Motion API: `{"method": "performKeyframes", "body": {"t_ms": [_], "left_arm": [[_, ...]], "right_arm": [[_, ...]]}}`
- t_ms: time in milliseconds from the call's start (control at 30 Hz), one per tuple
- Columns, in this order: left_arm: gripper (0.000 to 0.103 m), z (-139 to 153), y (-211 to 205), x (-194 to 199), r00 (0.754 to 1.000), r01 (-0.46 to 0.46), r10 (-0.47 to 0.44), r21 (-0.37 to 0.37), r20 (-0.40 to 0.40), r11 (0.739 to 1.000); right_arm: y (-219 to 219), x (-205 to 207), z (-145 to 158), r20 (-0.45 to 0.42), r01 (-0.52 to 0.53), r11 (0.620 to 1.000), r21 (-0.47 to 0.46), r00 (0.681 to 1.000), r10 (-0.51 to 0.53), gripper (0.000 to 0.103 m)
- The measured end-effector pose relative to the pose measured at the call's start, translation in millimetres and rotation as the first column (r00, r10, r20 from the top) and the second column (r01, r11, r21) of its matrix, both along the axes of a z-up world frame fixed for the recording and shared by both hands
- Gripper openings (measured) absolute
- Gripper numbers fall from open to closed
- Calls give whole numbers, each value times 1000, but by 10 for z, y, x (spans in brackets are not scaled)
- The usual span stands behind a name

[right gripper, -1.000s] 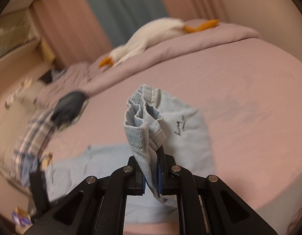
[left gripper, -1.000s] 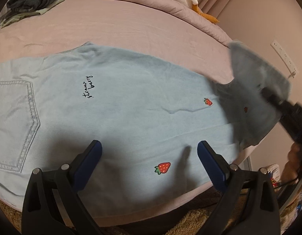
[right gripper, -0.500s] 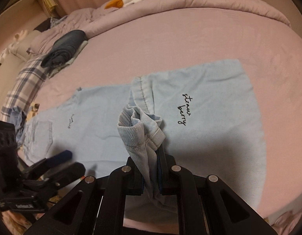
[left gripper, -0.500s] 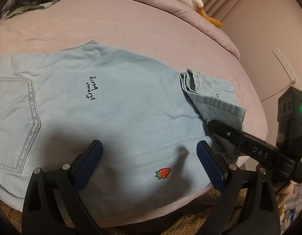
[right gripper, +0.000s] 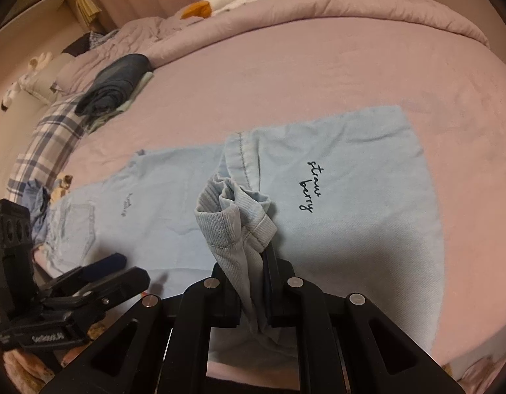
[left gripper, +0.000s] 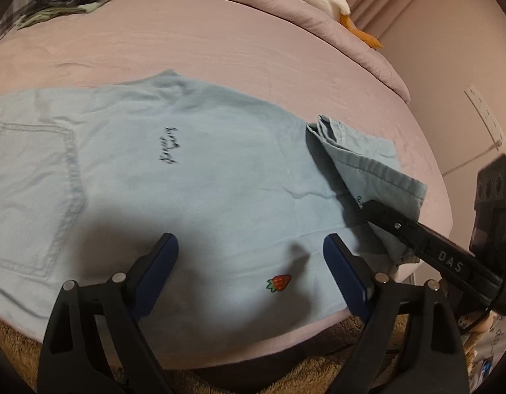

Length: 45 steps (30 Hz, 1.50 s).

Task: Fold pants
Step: 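Fold the held hem toward the waistband with the right gripper, then release, then grasp the folded edge of the jeans with the left gripper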

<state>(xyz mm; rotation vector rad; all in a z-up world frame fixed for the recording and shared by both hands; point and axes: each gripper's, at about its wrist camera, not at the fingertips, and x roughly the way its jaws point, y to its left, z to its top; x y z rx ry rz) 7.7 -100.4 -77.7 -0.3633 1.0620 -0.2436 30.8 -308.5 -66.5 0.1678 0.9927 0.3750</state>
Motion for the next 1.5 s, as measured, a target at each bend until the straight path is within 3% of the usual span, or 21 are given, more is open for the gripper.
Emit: {"method": "performKeyframes", "body": {"t_ms": [267, 767, 967, 1000, 1133, 1267, 1500], "left_arm": [[90, 303, 188, -139, 996, -57, 56, 4, 66, 998], [90, 181, 266, -63, 997, -65, 66, -10, 48, 998], [90, 173, 302, -61, 996, -86, 86, -5, 38, 996], [91, 178, 299, -55, 996, -87, 87, 0, 39, 996], [91, 243, 240, -36, 995, -77, 75, 23, 61, 997], [91, 324, 119, 6, 994, -44, 38, 63, 99, 997], [91, 363, -50, 140, 993, 3, -8, 50, 117, 999]], "right_arm": [[173, 30, 11, 4, -61, 998, 26, 998, 60, 11], [293, -29, -19, -5, -118, 993, 14, 993, 119, 11], [337, 109, -227, -96, -116, 993, 14, 989, 117, 11], [307, 106, -214, -100, -114, 993, 33, 988, 117, 13], [161, 68, -116, -106, -106, 987, 120, 987, 119, 47], [19, -15, 170, -32, -81, 986, 146, 996, 87, 49], [-382, -73, 567, 88, 51, 968, 245, 993, -74, 66]]}}
